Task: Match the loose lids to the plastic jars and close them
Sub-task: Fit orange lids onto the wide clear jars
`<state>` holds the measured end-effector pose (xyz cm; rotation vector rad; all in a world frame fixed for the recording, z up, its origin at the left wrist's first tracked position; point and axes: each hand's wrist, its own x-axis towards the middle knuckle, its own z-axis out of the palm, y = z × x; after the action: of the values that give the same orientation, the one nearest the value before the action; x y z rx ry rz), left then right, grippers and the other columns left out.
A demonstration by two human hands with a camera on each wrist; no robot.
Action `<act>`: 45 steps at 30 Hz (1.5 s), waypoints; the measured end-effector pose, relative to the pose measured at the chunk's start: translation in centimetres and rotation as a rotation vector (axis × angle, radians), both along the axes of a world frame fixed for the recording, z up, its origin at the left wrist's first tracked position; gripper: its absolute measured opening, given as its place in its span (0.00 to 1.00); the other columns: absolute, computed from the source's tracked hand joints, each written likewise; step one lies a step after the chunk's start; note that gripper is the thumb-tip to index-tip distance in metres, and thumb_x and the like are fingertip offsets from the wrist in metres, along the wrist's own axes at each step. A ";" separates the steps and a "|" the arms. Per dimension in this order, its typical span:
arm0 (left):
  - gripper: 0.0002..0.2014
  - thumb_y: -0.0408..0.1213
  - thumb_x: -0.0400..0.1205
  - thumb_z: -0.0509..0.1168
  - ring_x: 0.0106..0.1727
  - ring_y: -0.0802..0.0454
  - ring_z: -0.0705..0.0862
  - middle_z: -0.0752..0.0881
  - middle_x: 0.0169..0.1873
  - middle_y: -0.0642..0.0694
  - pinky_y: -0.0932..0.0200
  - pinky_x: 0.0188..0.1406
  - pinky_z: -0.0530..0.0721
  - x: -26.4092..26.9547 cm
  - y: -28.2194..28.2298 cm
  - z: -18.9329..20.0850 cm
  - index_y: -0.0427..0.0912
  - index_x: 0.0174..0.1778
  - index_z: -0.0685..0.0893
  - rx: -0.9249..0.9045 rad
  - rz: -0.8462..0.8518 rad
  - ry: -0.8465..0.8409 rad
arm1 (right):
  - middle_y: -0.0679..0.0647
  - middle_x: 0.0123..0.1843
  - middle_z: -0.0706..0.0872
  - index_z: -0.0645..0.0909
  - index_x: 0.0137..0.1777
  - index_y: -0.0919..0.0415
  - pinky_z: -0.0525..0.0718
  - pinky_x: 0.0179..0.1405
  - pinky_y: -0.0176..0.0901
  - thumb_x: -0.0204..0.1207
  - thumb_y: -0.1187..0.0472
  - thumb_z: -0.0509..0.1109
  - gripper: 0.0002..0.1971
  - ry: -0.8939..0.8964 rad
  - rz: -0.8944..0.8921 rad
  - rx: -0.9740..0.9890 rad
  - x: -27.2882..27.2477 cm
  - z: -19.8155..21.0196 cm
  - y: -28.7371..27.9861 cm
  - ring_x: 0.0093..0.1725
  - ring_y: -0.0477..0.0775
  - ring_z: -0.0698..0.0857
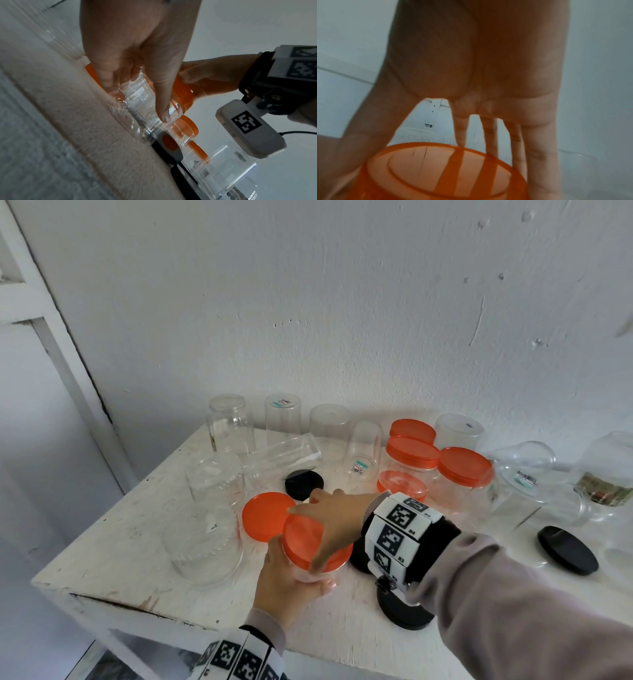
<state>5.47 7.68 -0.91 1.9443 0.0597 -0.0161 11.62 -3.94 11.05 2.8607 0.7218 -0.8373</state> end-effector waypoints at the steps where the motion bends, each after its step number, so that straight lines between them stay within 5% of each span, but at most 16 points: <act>1: 0.46 0.35 0.61 0.83 0.63 0.48 0.78 0.77 0.64 0.46 0.47 0.65 0.80 0.0 0.0 0.0 0.45 0.71 0.64 0.000 0.004 -0.007 | 0.53 0.76 0.63 0.53 0.81 0.39 0.75 0.65 0.67 0.64 0.32 0.75 0.49 -0.022 -0.021 -0.001 0.0 -0.2 0.1 0.73 0.63 0.67; 6: 0.44 0.35 0.60 0.83 0.61 0.49 0.79 0.77 0.62 0.46 0.47 0.62 0.81 0.1 -0.1 -0.1 0.46 0.68 0.64 0.021 0.015 -0.013 | 0.57 0.71 0.70 0.63 0.78 0.52 0.77 0.57 0.56 0.63 0.22 0.65 0.49 -0.134 -0.175 0.002 -0.6 -1.2 0.4 0.66 0.63 0.76; 13: 0.47 0.35 0.60 0.84 0.63 0.49 0.77 0.76 0.64 0.46 0.50 0.63 0.80 0.0 -0.1 -0.1 0.43 0.71 0.63 0.020 0.012 -0.007 | 0.52 0.78 0.60 0.50 0.81 0.38 0.74 0.65 0.70 0.64 0.38 0.77 0.50 0.002 -0.026 0.024 -0.2 -0.4 0.1 0.75 0.62 0.63; 22: 0.44 0.35 0.61 0.83 0.61 0.48 0.79 0.77 0.63 0.46 0.48 0.62 0.82 0.2 -0.1 -0.3 0.46 0.68 0.64 0.032 0.008 -0.022 | 0.55 0.70 0.71 0.65 0.78 0.50 0.80 0.59 0.57 0.61 0.20 0.64 0.50 -0.133 -0.142 0.000 -0.2 -0.9 0.0 0.64 0.61 0.78; 26: 0.47 0.36 0.61 0.83 0.64 0.48 0.77 0.76 0.65 0.45 0.49 0.64 0.80 0.2 0.0 -0.4 0.44 0.71 0.62 0.034 -0.001 -0.006 | 0.53 0.78 0.62 0.51 0.83 0.41 0.73 0.67 0.69 0.62 0.33 0.76 0.53 -0.013 -0.031 -0.027 0.0 0.2 -0.3 0.75 0.63 0.66; 29: 0.47 0.36 0.61 0.83 0.64 0.49 0.77 0.75 0.65 0.46 0.50 0.64 0.80 0.1 0.0 -0.4 0.44 0.71 0.63 0.041 0.013 0.002 | 0.52 0.78 0.60 0.48 0.82 0.36 0.74 0.67 0.66 0.65 0.42 0.79 0.52 0.006 0.013 0.014 0.0 0.0 -0.2 0.75 0.62 0.64; 37: 0.48 0.36 0.62 0.83 0.63 0.48 0.76 0.75 0.65 0.45 0.58 0.60 0.79 0.2 -0.6 -0.4 0.44 0.72 0.60 0.072 0.039 0.004 | 0.57 0.71 0.68 0.62 0.78 0.48 0.78 0.58 0.56 0.59 0.21 0.67 0.51 -0.199 -0.151 0.105 -0.9 -2.5 -0.2 0.67 0.64 0.73; 42: 0.49 0.36 0.62 0.83 0.66 0.47 0.75 0.73 0.67 0.43 0.52 0.66 0.78 0.1 -0.4 0.0 0.41 0.73 0.60 0.077 0.027 0.001 | 0.52 0.82 0.53 0.42 0.83 0.38 0.69 0.70 0.72 0.64 0.39 0.78 0.56 0.021 -0.064 0.132 -0.4 -1.3 -0.7 0.80 0.62 0.55; 45: 0.48 0.35 0.62 0.83 0.66 0.47 0.76 0.74 0.67 0.44 0.51 0.67 0.78 0.0 -0.4 0.0 0.42 0.73 0.60 0.068 0.033 -0.008 | 0.53 0.81 0.56 0.45 0.83 0.39 0.70 0.71 0.68 0.67 0.47 0.79 0.53 0.023 -0.033 0.166 -0.2 -1.0 -0.7 0.79 0.62 0.55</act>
<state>5.46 7.25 -0.88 2.0113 0.0885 0.0156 11.42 -4.69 10.04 3.0213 0.7836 -0.8537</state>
